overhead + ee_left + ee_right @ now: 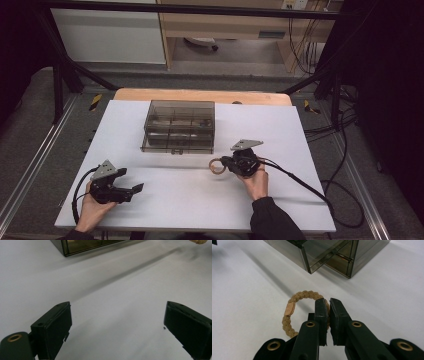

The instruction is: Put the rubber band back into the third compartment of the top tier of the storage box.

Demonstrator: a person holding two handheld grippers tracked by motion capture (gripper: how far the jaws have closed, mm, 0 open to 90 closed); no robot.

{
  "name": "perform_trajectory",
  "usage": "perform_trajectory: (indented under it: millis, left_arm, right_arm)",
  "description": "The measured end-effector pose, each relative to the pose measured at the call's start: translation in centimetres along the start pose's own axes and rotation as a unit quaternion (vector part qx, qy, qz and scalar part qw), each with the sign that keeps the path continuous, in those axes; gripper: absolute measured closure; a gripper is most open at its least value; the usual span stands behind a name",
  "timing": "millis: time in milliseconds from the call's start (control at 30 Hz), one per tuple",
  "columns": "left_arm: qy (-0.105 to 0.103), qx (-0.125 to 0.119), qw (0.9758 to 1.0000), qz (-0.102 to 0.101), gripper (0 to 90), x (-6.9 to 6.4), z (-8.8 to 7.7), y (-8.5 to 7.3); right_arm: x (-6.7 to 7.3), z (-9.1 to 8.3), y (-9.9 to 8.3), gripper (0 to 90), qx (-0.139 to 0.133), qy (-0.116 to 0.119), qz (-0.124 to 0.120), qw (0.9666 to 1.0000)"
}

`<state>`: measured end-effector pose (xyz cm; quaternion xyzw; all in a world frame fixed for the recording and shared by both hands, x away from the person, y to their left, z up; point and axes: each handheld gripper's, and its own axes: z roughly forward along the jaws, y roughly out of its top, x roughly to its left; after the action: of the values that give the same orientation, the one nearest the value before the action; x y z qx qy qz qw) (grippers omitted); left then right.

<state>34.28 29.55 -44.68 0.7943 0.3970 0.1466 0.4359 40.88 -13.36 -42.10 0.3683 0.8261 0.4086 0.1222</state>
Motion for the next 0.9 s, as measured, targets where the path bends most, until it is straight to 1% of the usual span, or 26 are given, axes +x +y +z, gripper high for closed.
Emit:
perform_trajectory:
  millis: [233, 333, 567, 600, 900]
  left_arm:
    - [0.0, 0.0, 1.0, 0.001, 7.6, 0.0, 0.0, 0.0]
    - [0.0, 0.0, 1.0, 0.0, 7.6, 0.0, 0.0, 0.0]
    - [0.001, 0.001, 1.0, 0.001, 7.6, 0.0, 0.0, 0.0]
    - [0.001, 0.001, 1.0, 0.001, 7.6, 0.0, 0.0, 0.0]
    - [0.001, 0.001, 1.0, 0.001, 7.6, 0.0, 0.0, 0.0]
  right_arm:
    - [0.2, -0.7, 0.0, 84.9, -0.005, 0.004, -0.004, 1.0]
    - [0.4, -1.3, 0.1, 84.9, -0.006, 0.008, -0.006, 0.9999]
    - [0.6, -2.2, 0.2, 84.9, -0.009, 0.01, -0.008, 0.9999]
    - [0.7, -2.6, 0.3, 84.9, -0.012, 0.011, -0.007, 0.9998]
    - [0.8, -3.9, 1.0, 84.9, -0.019, 0.011, -0.011, 0.9997]
